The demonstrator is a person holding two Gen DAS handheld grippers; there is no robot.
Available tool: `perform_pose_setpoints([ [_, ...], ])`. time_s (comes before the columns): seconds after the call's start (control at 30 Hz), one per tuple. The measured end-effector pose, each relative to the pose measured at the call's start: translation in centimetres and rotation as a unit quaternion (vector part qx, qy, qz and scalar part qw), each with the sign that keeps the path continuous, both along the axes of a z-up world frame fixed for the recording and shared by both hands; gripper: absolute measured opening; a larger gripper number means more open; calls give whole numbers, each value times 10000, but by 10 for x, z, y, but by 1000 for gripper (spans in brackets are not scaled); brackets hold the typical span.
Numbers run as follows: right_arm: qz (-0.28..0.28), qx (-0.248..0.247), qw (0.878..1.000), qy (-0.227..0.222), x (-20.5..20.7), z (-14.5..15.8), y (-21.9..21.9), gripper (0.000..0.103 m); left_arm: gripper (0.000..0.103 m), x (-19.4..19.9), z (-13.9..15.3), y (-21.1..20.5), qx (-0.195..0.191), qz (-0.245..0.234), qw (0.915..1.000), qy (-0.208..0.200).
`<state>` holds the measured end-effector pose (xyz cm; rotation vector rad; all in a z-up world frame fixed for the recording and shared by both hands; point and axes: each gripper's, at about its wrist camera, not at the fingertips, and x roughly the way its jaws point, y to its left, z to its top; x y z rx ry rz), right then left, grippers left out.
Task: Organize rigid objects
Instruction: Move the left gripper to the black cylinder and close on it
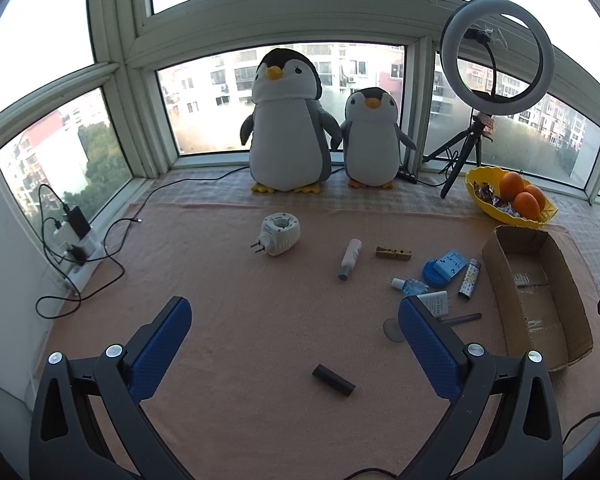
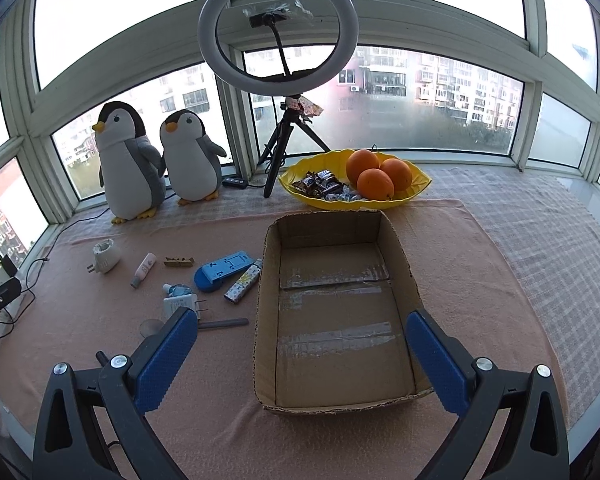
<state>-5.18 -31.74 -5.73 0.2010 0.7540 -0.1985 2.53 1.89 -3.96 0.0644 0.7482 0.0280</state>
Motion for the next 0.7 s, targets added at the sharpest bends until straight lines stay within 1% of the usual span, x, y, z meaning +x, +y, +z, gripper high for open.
perform_pose_setpoints([
  [0.2,-501,208,9983,228,-3,-25,-45,103,103,18,-17,22,15,291,9992,267],
  [0.4,-917,618,9929,442,-6,-52,-83,103,103,35,-41,49,-37,639,9960,616],
  [0.53,-1014,669,9911,552,-5,-65,-94,102,103,42,-58,59,-142,788,9927,899],
  [0.63,-1015,575,9910,655,-1,-74,-96,101,103,45,-68,62,-345,801,9899,1117],
  [0.67,-1003,574,9909,696,1,-77,-96,100,103,45,-71,61,-420,796,9889,1183],
  [0.7,-977,590,9907,734,3,-80,-97,96,102,44,-74,61,-471,792,9880,1238],
])
